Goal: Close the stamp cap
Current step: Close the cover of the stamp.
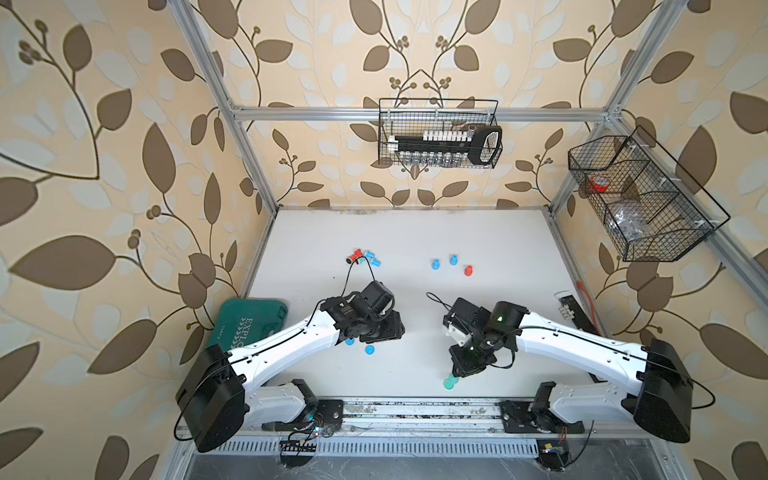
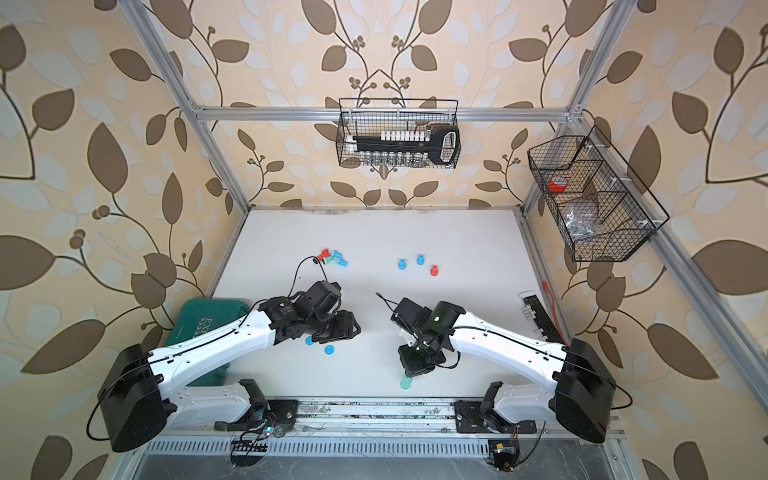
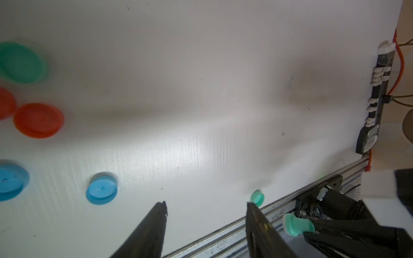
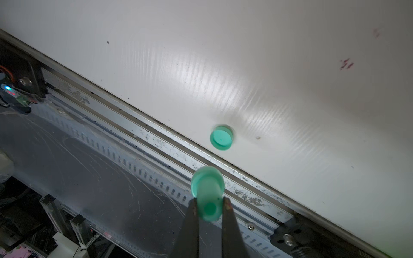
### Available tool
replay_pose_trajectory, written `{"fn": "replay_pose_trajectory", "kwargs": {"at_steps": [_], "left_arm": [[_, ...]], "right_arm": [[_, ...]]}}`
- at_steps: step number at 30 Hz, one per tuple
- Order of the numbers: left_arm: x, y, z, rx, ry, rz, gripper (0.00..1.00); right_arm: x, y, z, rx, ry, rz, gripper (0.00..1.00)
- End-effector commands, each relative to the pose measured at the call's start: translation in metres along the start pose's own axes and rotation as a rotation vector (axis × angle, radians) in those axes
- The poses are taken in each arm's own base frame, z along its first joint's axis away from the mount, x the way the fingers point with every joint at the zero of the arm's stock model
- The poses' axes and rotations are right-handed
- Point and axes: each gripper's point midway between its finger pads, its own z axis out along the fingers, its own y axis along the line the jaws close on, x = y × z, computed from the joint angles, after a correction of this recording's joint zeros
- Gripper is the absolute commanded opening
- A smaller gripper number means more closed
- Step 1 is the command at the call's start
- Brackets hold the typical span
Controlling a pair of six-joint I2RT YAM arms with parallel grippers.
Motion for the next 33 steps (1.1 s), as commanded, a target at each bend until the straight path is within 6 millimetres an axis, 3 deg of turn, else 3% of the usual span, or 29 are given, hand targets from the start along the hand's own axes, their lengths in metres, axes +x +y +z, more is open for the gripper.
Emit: {"fn": "replay_pose_trajectory", "kwargs": {"at_steps": [1,12,33], "left_arm": [[-0.002,0.005,-0.008,-0.008,-0.023,0.015,0.59],[-0.002,0.019,-0.014,-0.040,-0.040,0.006,0.58],[0.000,0.026,-0.015,-0.053,-0.041,-0.008,0.57]], "right_arm": [[-0.004,0.001,0.013,0.037,-0.027,0.030,0.05],[-0.013,-0.014,0.036,0.126,-0.045,0.041,0.03],[-0.002,-0.017,0.046,0.130,-0.022,0.040,0.03]]}}
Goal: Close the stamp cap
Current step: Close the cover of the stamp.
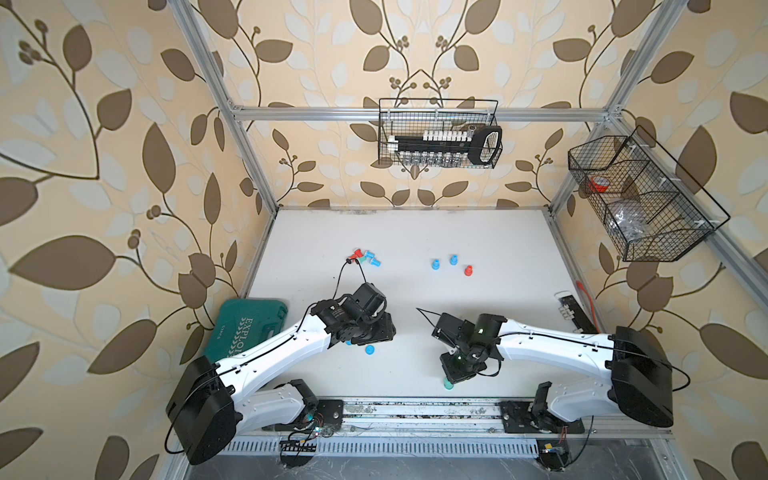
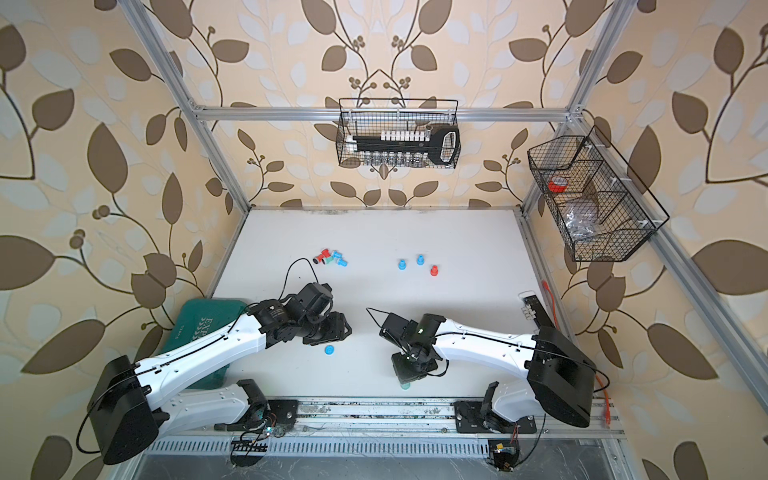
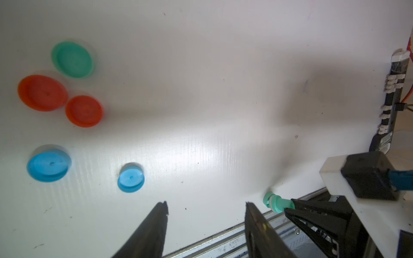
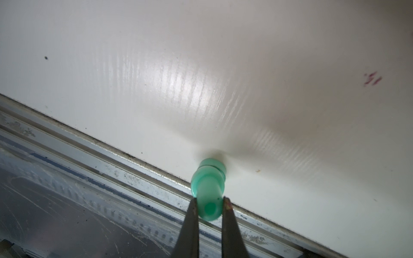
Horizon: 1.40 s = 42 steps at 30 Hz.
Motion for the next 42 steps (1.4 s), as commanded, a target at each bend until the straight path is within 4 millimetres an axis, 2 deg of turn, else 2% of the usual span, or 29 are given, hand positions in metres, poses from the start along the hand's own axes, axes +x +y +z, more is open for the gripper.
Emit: {"fn": "replay_pose_trajectory", "kwargs": {"at_steps": [1,29,37,42], "left_arm": [[-0.002,0.005,-0.004,-0.009,-0.017,0.007,0.57],[-0.003,0.010,-0.009,-0.024,-0.038,-0.008,0.56],[-0.003,0.014,-0.011,-0.036,-0.050,-0.013,0.56],[-0.005,0.015,-0.014,-0.046,-0.062,-0.016,0.55]], "right_arm": [[0.005,-0.008,0.006,0.032,0.011,0.006,0.03],[0.009,-0.010,0.008,0.073,-0.023,-0.021,0.03],[0.008,-0.013,0.004,0.185,-0.136,-0.069,0.03],[0.008,-0.023,0.000,0.317,-0.242,-0.063,0.04]]}}
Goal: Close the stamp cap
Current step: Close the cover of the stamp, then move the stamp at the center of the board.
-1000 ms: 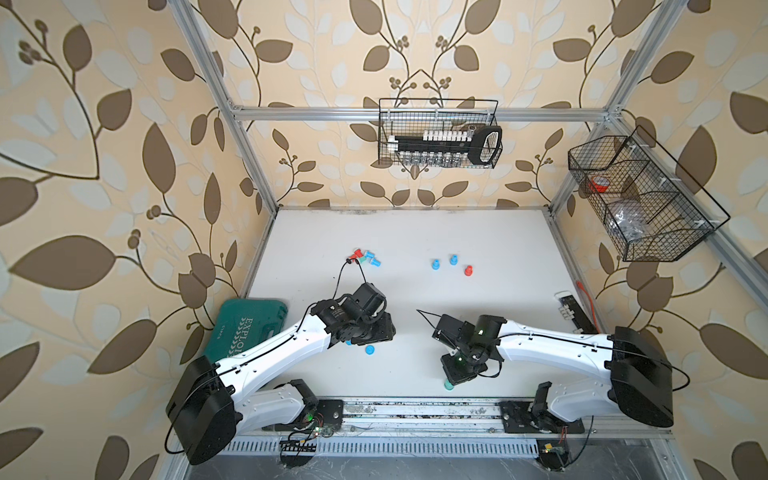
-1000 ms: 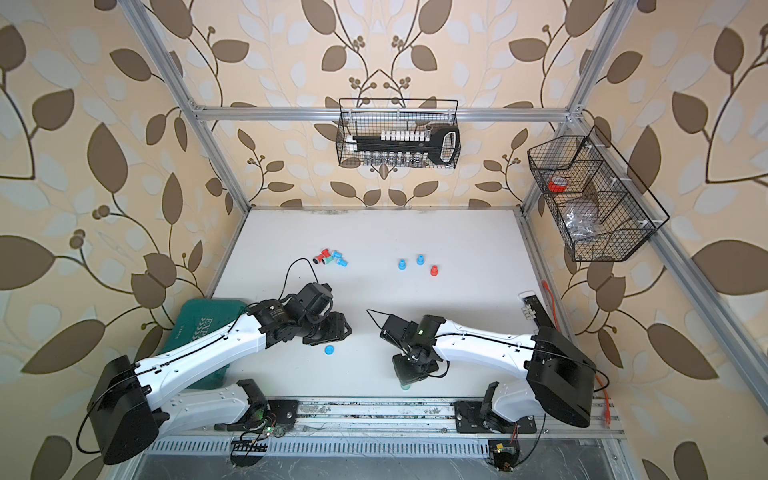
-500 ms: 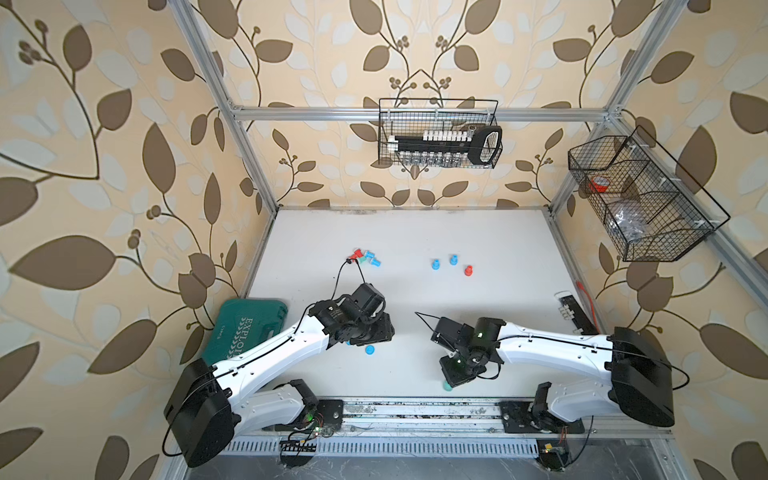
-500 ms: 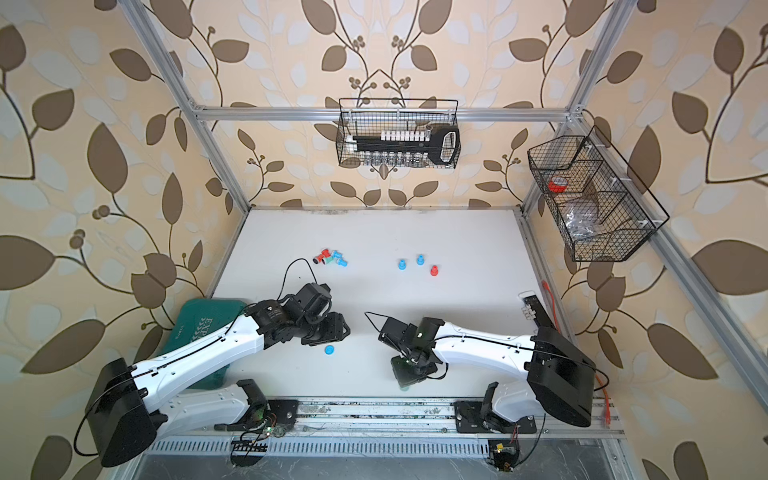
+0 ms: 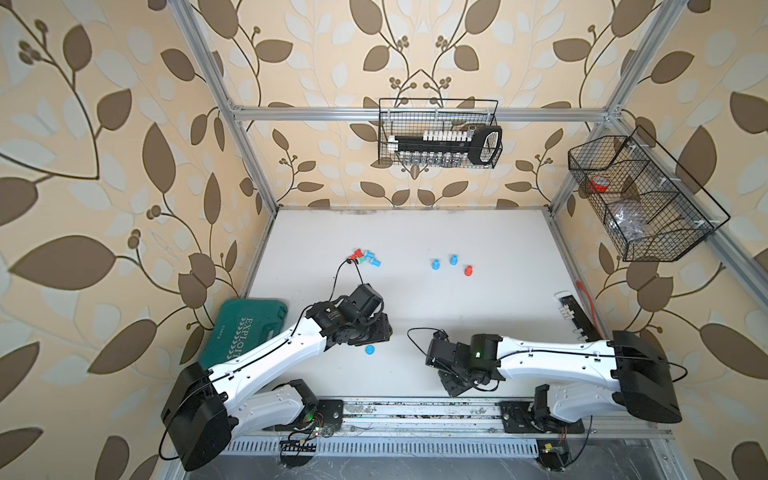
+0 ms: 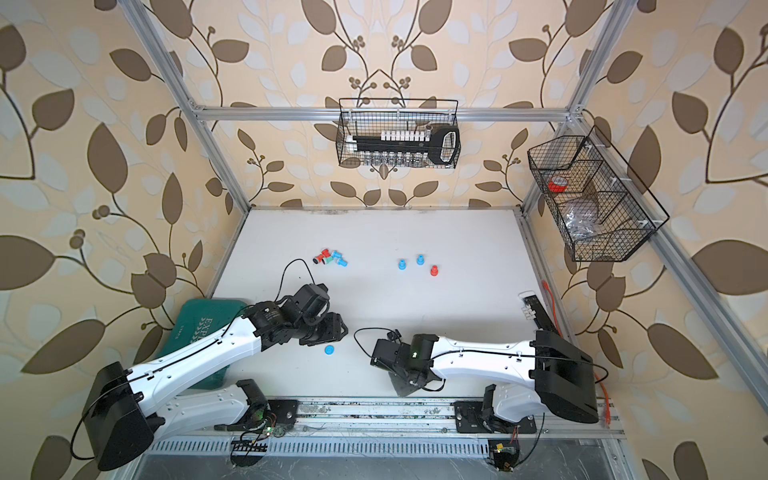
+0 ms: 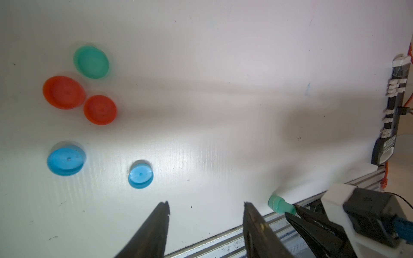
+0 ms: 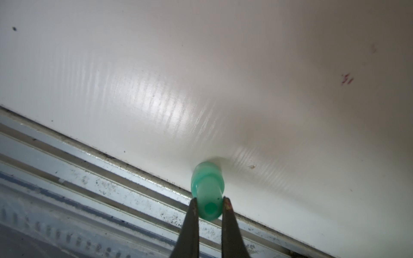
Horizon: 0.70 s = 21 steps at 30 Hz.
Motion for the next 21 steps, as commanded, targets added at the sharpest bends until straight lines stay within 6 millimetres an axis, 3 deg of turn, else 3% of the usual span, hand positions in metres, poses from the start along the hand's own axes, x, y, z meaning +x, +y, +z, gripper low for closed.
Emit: {"fn": "replay_pose_trajectory", "kwargs": {"at_steps": [1,14,17,21], "left_arm": [[-0.005,0.010,-0.007,-0.034,-0.035,-0.015,0.55],[-0.007,0.014,-0.012,-0.059,-0.051,-0.009,0.55],[-0.008,0.015,-0.012,-0.063,-0.052,-0.013,0.55],[-0.008,0.016,-0.012,-0.061,-0.053,-0.013,0.55]], "right_arm": [[0.000,-0.026,0.002,0.163,-0.082,0.042,0.04],[0.006,-0.035,0.031,0.238,-0.087,0.078,0.05],[-0.004,-0.050,0.035,0.229,-0.064,0.134,0.05],[-0.039,-0.081,0.029,0.229,-0.060,0.182,0.05]]}}
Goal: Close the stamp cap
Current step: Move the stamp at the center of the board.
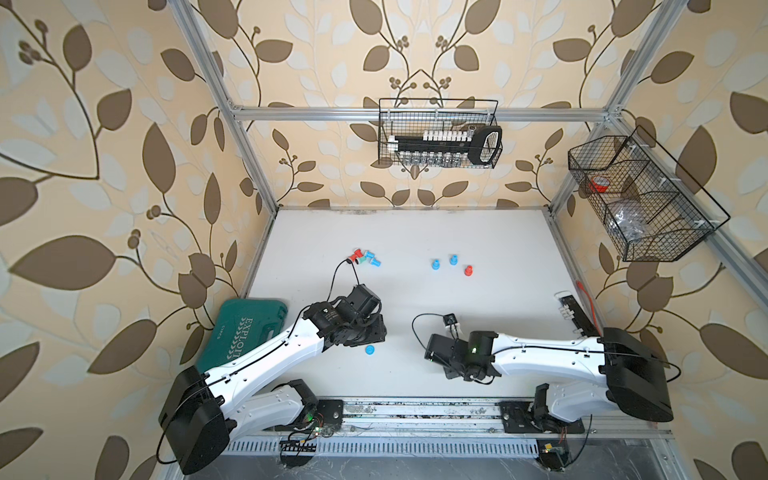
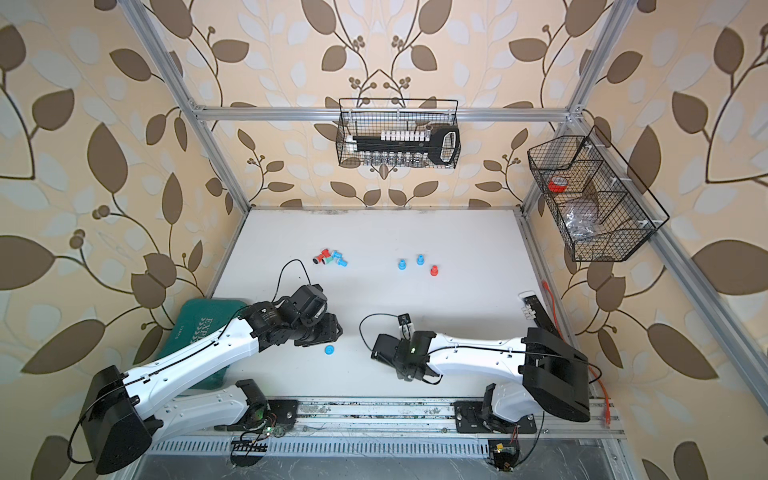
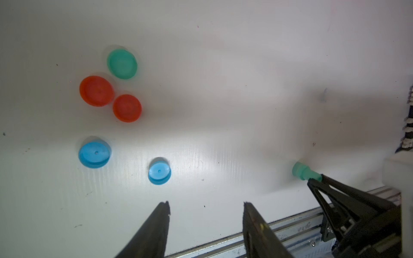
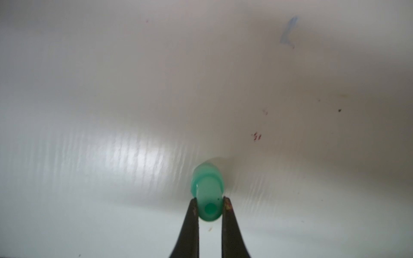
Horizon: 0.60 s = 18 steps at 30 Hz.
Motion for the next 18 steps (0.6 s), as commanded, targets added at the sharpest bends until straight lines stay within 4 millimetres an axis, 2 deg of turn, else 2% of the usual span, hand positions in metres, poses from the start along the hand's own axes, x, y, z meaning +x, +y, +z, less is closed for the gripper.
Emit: {"fn": "replay_pose_trajectory", "kwargs": {"at_steps": [1,7,13,18], "left_arm": [[-0.007,0.002,-0.008,-0.002,-0.036,-0.005,0.55],[-0.007,0.005,-0.009,-0.008,-0.042,-0.009,0.55],[-0.009,0.012,-0.011,-0.030,-0.051,-0.014,0.56],[-0.015,0.014,-0.014,-0.025,-0.058,-0.025,0.56]], "right_arm": [[-0.001,-0.036,0.020,0.069,0.118,-0.048,0.05],[-0.066,-0.079,0.044,0.066,0.164,0.048,0.05],[-0.125,-0.111,0.069,0.084,0.188,0.137,0.05],[-0.162,-0.124,0.082,0.107,0.191,0.168,0.05]]}}
